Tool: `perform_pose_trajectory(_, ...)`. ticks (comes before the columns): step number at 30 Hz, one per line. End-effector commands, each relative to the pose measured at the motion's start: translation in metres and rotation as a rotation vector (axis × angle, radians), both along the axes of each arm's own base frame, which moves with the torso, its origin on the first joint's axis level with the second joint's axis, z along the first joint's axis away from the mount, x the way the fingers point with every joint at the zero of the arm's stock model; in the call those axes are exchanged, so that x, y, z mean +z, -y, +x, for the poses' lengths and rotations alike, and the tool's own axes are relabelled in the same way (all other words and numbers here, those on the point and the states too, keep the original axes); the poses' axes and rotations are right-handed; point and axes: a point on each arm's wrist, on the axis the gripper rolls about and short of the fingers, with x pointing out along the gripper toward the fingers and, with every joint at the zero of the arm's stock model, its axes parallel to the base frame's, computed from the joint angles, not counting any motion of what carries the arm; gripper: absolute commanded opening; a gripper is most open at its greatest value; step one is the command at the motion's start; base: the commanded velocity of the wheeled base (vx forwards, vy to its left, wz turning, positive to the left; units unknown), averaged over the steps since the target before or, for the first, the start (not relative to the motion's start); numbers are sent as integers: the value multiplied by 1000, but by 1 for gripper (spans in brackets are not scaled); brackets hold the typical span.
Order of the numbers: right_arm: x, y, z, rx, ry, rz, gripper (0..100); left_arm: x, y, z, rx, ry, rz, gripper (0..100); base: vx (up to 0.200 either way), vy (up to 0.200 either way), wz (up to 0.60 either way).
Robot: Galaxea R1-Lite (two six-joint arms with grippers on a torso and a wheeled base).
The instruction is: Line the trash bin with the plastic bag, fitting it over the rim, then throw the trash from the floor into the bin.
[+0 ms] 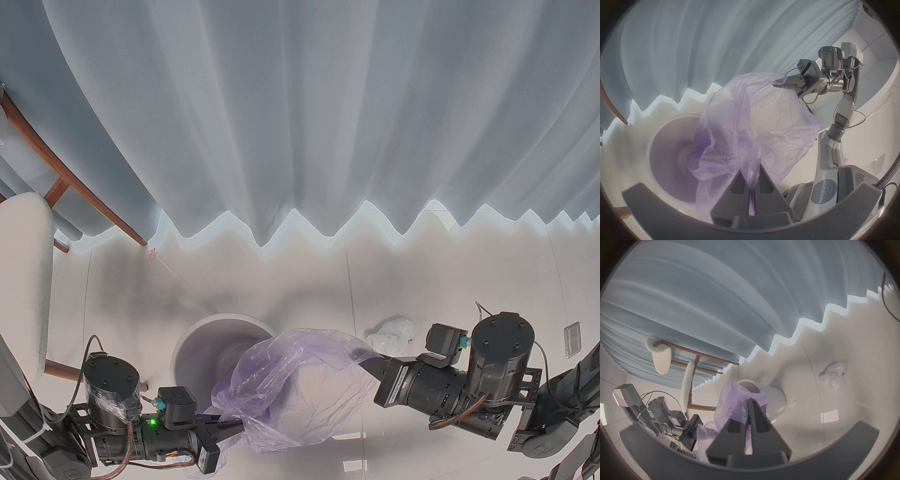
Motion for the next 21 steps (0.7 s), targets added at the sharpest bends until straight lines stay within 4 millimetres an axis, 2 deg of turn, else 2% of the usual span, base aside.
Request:
perform_pose_trajectory(1, -5, 1, 5, -15, -6, -12, 0, -2, 2, 0, -7, -6, 6, 0, 0, 0, 0)
perform_pose_trajectory(21, -7, 3, 10, -24, 66, 21, 0, -1, 6, 1, -19, 22, -13, 0, 0, 0, 0)
